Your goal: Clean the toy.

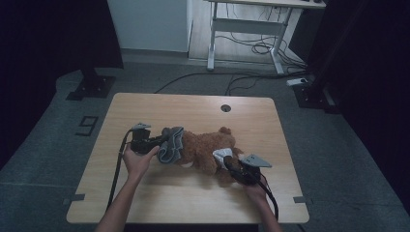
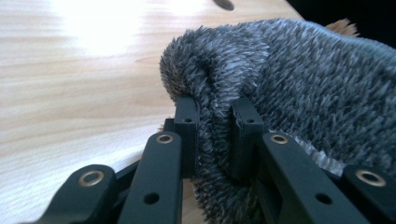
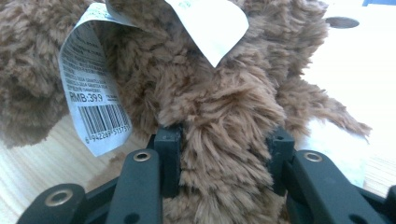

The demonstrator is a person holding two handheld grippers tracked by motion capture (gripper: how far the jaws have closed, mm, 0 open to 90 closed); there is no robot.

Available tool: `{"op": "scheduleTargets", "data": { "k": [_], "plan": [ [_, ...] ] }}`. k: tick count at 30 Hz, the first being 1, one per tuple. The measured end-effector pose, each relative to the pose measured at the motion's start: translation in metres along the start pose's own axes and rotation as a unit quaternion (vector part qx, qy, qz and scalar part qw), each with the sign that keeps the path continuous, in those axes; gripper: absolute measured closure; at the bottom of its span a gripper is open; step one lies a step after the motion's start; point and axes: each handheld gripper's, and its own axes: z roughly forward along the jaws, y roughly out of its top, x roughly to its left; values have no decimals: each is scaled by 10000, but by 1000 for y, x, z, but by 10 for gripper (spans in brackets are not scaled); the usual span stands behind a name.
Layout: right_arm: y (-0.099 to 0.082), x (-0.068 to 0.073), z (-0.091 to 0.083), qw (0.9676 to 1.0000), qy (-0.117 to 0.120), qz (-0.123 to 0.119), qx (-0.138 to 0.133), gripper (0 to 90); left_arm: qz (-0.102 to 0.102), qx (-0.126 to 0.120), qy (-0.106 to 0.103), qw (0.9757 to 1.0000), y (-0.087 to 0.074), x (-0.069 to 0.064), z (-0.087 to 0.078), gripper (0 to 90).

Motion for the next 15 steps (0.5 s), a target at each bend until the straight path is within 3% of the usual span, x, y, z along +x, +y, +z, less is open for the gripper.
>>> {"op": "scheduleTargets", "data": {
  "k": [3, 4, 6, 7, 11, 15],
  "plan": [
    [0, -2, 0, 10000, -3, -24, 4, 598, -11, -285, -180, 9994, 12, -7, -7, 754],
    [1, -1, 0, 10000, -4, -65, 11, 598, 98, -368, -342, 9987, 22, -16, -9, 753],
    [1, -2, 0, 10000, 8, -83, 17, 598, 291, -349, -443, 9980, 35, -29, -4, 750],
    [1, -2, 0, 10000, 8, -83, 17, 598, 291, -349, -443, 9980, 35, -29, -4, 749],
    [1, -4, 0, 9999, -15, -142, 24, 596, 462, -100, -563, 9973, 57, -49, 26, 744],
    [1, -5, 0, 9998, -72, -174, 28, 589, 412, 436, -494, 9970, 49, -51, 60, 742]
  ]
}}
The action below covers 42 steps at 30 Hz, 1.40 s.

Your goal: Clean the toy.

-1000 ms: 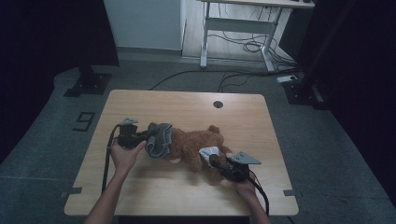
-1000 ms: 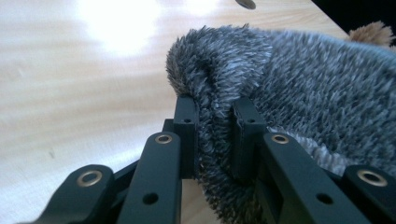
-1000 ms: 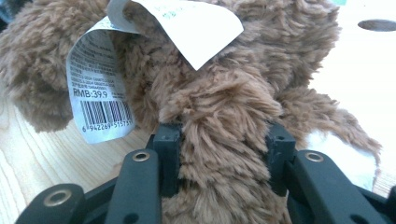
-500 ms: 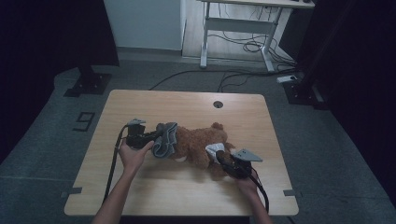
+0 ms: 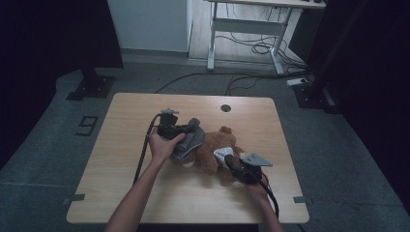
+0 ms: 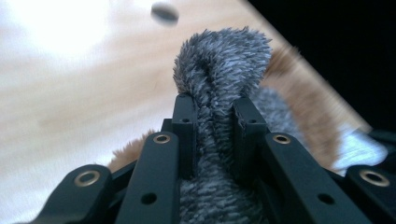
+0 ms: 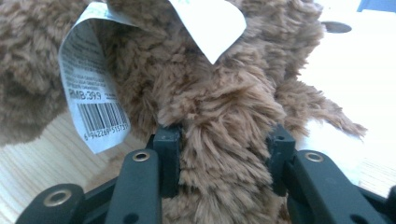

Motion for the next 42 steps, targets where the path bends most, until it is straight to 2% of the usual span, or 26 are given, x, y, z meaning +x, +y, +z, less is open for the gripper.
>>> {"op": "scheduleTargets", "data": {
  "k": [1, 3, 7, 8, 10, 11, 12, 13, 14, 15, 16, 19, 21, 24, 25, 28, 30, 31, 32, 33, 35, 37, 38, 39, 40, 42],
  "plan": [
    [0, 0, 0, 10000, -6, -10, -1, 581, -24, 15, -25, 10000, -3, 1, 2, 744],
    [-1, -1, -1, 10000, 31, 6, -14, 552, -212, -75, -233, 9995, -14, 7, -2, 749],
    [-1, -1, -2, 9999, 167, 15, 5, 475, -206, -146, -316, 9992, -26, 6, -9, 753],
    [-1, 0, -5, 9998, 197, -6, 60, 421, -180, -308, -375, 9987, -38, 4, -14, 754],
    [1, 1, -10, 9997, 211, -58, 137, 355, -218, -452, -451, 9977, -48, 3, -17, 755],
    [1, 1, -10, 9997, 211, -58, 137, 355, -218, -452, -451, 9977, -48, 3, -17, 756],
    [1, -1, -18, 9995, 305, -33, 114, 276, -227, -503, -484, 9973, -52, 2, -19, 757],
    [1, -1, -18, 9995, 305, -33, 114, 276, -216, -526, -516, 9970, -55, 1, -21, 757],
    [2, -4, -23, 9993, 355, 23, 61, 257, -208, -563, -538, 9967, -58, 0, -22, 757],
    [4, -10, -33, 9983, 520, 229, -126, 218, -177, -585, -541, 9967, -61, -1, -23, 758],
    [6, -13, -38, 9977, 566, 289, -231, 199, -74, -614, -511, 9968, -65, -6, -25, 758],
    [15, -12, -44, 9969, 555, 339, -453, 157, 56, -647, -464, 9968, -69, -10, -27, 758],
    [19, -10, -42, 9968, 551, 353, -466, 146, 81, -712, -491, 9962, -75, -14, -29, 758],
    [29, -2, -30, 9970, 555, 314, -440, 129, 62, -777, -571, 9953, -81, -16, -31, 759],
    [35, 3, -17, 9972, 563, 339, -347, 77, 62, -769, -588, 9953, -83, -17, -32, 759],
    [41, 7, -2, 9974, 575, 430, -95, 0, 167, -745, -488, 9959, -87, -20, -34, 759],
    [41, 8, 3, 9958, 759, 507, -3, 38, 239, -726, -438, 9961, -89, -22, -36, 760],
    [41, 8, 3, 9958, 759, 507, -3, 38, 259, -724, -435, 9961, -90, -22, -36, 760],
    [35, 12, 6, 9939, 986, 491, 97, 161, 278, -715, -435, 9961, -92, -23, -36, 760],
    [35, 12, 6, 9939, 986, 491, 97, 161, 271, -715, -434, 9961, -93, -23, -36, 760],
    [30, 16, 6, 9944, 955, 436, 141, 259, 222, -738, -539, 9956, -98, -24, -37, 761],
    [26, 17, 4, 9946, 932, 428, 182, 300, 205, -776, -601, 9950, -102, -25, -38, 761],
    [21, 19, 0, 9958, 841, 310, 186, 326, 220, -807, -601, 9947, -105, -29, -39, 761],
    [21, 19, 0, 9958, 841, 310, 186, 326, 220, -807, -601, 9947, -105, -29, -39, 761],
    [17, 22, -2, 9974, 698, 145, 137, 347, 225, -812, -606, 9946, -106, -35, -40, 760],
    [14, 24, -2, 9980, 609, 69, 118, 367, 226, -796, -628, 9946, -104, -38, -42, 759]
  ]
}}
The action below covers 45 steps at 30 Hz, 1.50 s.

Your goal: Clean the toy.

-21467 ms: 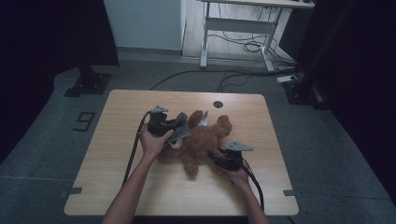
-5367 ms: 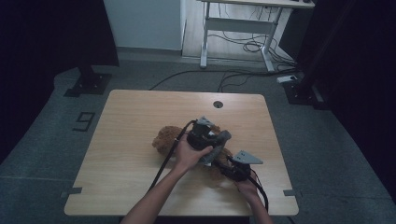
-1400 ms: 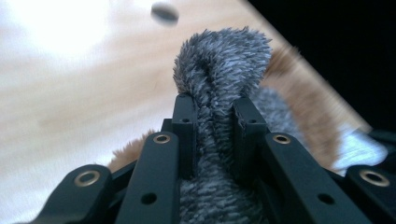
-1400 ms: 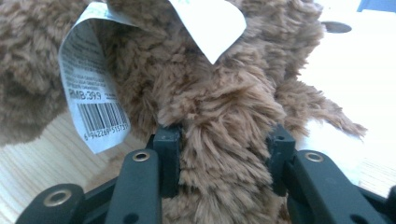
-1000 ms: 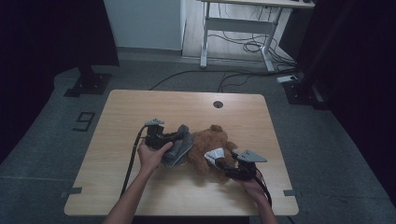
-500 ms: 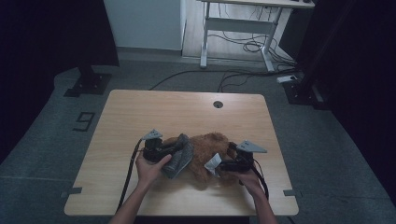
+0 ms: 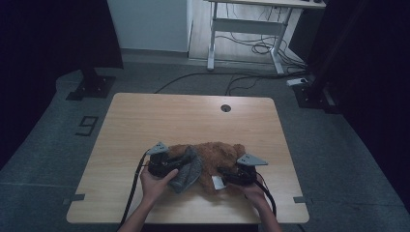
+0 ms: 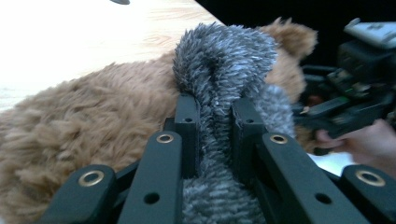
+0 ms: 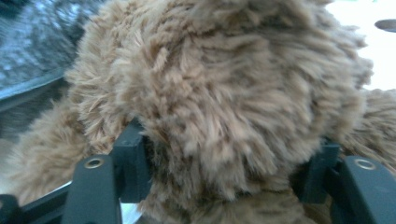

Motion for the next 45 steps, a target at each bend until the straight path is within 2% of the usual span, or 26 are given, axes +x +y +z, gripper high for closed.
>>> {"op": "scheduleTargets", "data": {
  "k": [2, 5, 7, 8, 9, 12, 13, 14, 15, 16, 17, 18, 23, 24, 25, 26, 27, 28, 29, 32, 33, 35, 38, 39, 42, 45],
  "plan": [
    [-2, 1, 1, 10000, -34, -16, -41, 376, 135, -99, 100, 9998, 10, -11, -5, 759],
    [-4, 3, 3, 9998, -120, -80, -103, 384, 616, -141, 206, 9978, 32, -36, -1, 760],
    [-3, 6, 6, 9996, -175, -188, -141, 389, 840, -75, 58, 9964, 48, -57, 16, 758],
    [-3, 6, 5, 9995, -177, -208, -141, 389, 902, 28, -184, 9958, 60, -73, 34, 757],
    [-3, 6, 5, 9995, -177, -208, -141, 389, 902, 28, -184, 9958, 60, -73, 34, 757],
    [-5, 5, 4, 9996, -127, -213, -156, 389, 932, 213, -414, 9946, 74, -92, 71, 754],
    [-5, 5, 3, 9996, -106, -218, -169, 390, 923, 407, -250, 9946, 76, -98, 97, 754],
    [-5, 5, 3, 9996, -106, -218, -169, 390, 923, 407, -250, 9946, 76, -98, 97, 754],
    [-6, 4, 3, 9996, -96, -202, -180, 390, 1072, 585, 17, 9925, 74, -100, 111, 754],
    [-6, 3, 3, 9997, -95, -183, -136, 395, 1058, 800, 234, 9909, 65, -93, 131, 757],
    [-6, 3, 3, 9997, -95, -183, -136, 395, 1058, 800, 234, 9909, 65, -93, 131, 758],
    [-7, 2, 4, 9998, -103, -169, -93, 396, 922, 753, 180, 9927, 60, -87, 133, 758],
    [-10, -2, 4, 9999, -39, -88, -94, 412, 865, 600, 249, 9941, 61, -76, 116, 758],
    [-10, -3, 4, 9999, -41, -37, -99, 424, 882, 558, 443, 9936, 64, -68, 105, 758],
    [-10, -3, 4, 10000, -34, -5, -93, 429, 882, 558, 443, 9936, 64, -68, 105, 758],
    [-10, -3, 4, 10000, -28, 13, -92, 434, 941, 545, 718, 9915, 66, -57, 92, 758],
    [-10, -3, 4, 10000, -28, 13, -92, 434, 941, 545, 718, 9915, 66, -57, 92, 759],
    [-10, -3, 3, 9999, -36, 31, -106, 438, 986, 502, 1141, 9873, 64, -41, 78, 760],
    [-10, -3, 3, 9999, -36, 31, -106, 438, 986, 502, 1141, 9873, 64, -41, 78, 762],
    [-10, -3, 3, 9999, -27, 82, -101, 439, 728, 379, 1476, 9856, 56, -7, 43, 763],
    [-10, -3, 3, 9999, -22, 95, -98, 439, 728, 379, 1476, 9856, 56, -7, 43, 763],
    [-10, -3, 3, 9999, -15, 100, -99, 439, 528, 263, 1443, 9878, 51, 7, 25, 764],
    [-11, -1, 3, 9999, -26, 54, -82, 439, 370, 70, 1520, 9877, 41, 20, -2, 765],
    [-11, -1, 3, 9999, -26, 54, -82, 439, 370, 70, 1520, 9877, 41, 20, -2, 765],
    [-11, -1, 3, 9999, -35, 59, -77, 440, 230, 26, 1633, 9863, 28, 35, -21, 768],
    [-11, -2, 3, 9999, -9, 80, -81, 440, 118, 81, 1712, 9851, 20, 45, -26, 770]
  ]
}}
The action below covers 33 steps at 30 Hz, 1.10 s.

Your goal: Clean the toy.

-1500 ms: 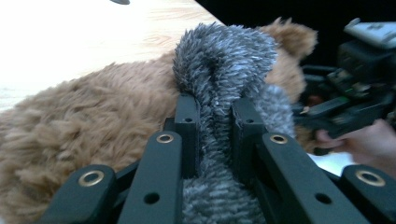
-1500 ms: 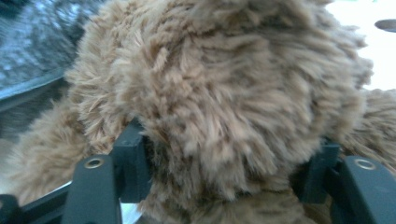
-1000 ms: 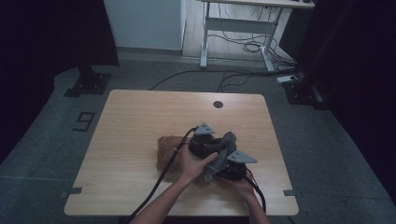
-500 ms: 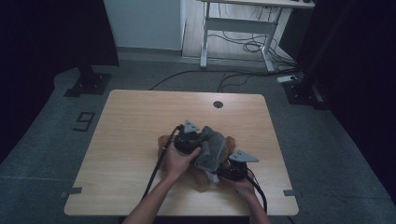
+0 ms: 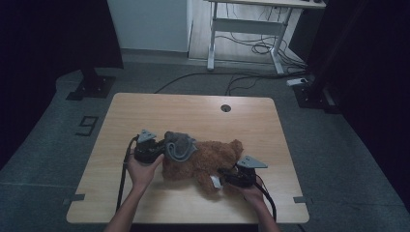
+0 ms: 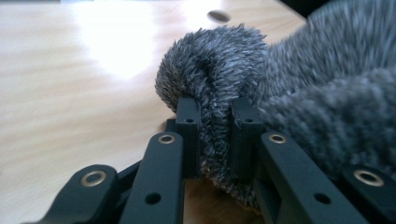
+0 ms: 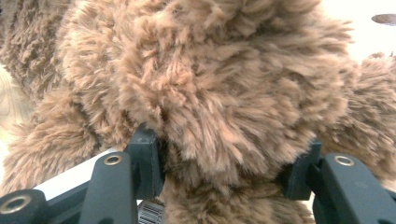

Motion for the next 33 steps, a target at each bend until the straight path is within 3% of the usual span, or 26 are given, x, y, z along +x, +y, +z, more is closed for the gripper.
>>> {"op": "scheduleTargets", "data": {
  "k": [1, 5, 9, 12, 15, 16, 17, 18, 19, 20, 21, 25, 27, 28, 29, 30, 31, 32, 33],
  "plan": [
    [0, -1, 0, 10000, 16, 24, -6, 440, -91, 121, 65, 9999, -10, 9, 1, 770],
    [0, -1, 1, 10000, 18, 58, -21, 439, -247, 287, 42, 9993, -29, 19, 6, 771],
    [-1, -2, 1, 10000, 29, 84, -18, 440, -285, 436, 58, 9986, -35, 22, 11, 771],
    [-1, -2, 1, 9999, 9, 104, -19, 441, -425, 311, -59, 9986, -29, 25, 5, 769],
    [-1, -4, 2, 9999, -37, 122, -40, 445, -255, 71, -136, 9996, -9, 15, -8, 765],
    [0, -5, 3, 9999, -40, 111, -41, 446, -42, -75, -236, 9997, 10, 1, -16, 764],
    [0, -6, 4, 9999, -51, 126, -58, 446, -42, -75, -236, 9997, 10, 1, -16, 764],
    [0, -6, 4, 9999, -51, 126, -58, 446, 65, -147, -310, 9994, 20, -9, -18, 764],
    [0, -6, 6, 9998, -82, 137, -79, 446, 309, -202, -497, 9981, 39, -31, -16, 763],
    [1, -6, 7, 9998, -101, 143, -86, 446, 309, -202, -497, 9981, 39, -31, -16, 763],
    [1, -5, 8, 9998, -122, 144, -95, 446, 456, -204, -585, 9970, 48, -45, -13, 763],
    [0, -3, 7, 9998, -166, 105, -87, 445, 1006, -161, -896, 9908, 73, -102, 7, 762],
    [0, -3, 7, 9998, -161, 86, -94, 445, 1174, -91, -1090, 9870, 82, -129, 20, 762],
    [0, -3, 7, 9998, -161, 86, -94, 445, 1261, -62, -1172, 9850, 85, -141, 27, 762],
    [0, -4, 7, 9998, -149, 72, -95, 445, 1389, 18, -1299, 9817, 90, -162, 40, 762],
    [0, -4, 7, 9998, -149, 72, -95, 445, 1389, 18, -1299, 9817, 90, -162, 40, 761],
    [0, -4, 7, 9998, -145, 61, -97, 444, 1466, 100, -1344, 9800, 90, -177, 56, 760],
    [0, -4, 7, 9998, -145, 61, -97, 444, 1466, 100, -1344, 9800, 90, -177, 56, 759],
    [-1, -4, 7, 9998, -141, 71, -94, 443, 1539, 213, -1252, 9799, 87, -181, 68, 759]
  ]
}}
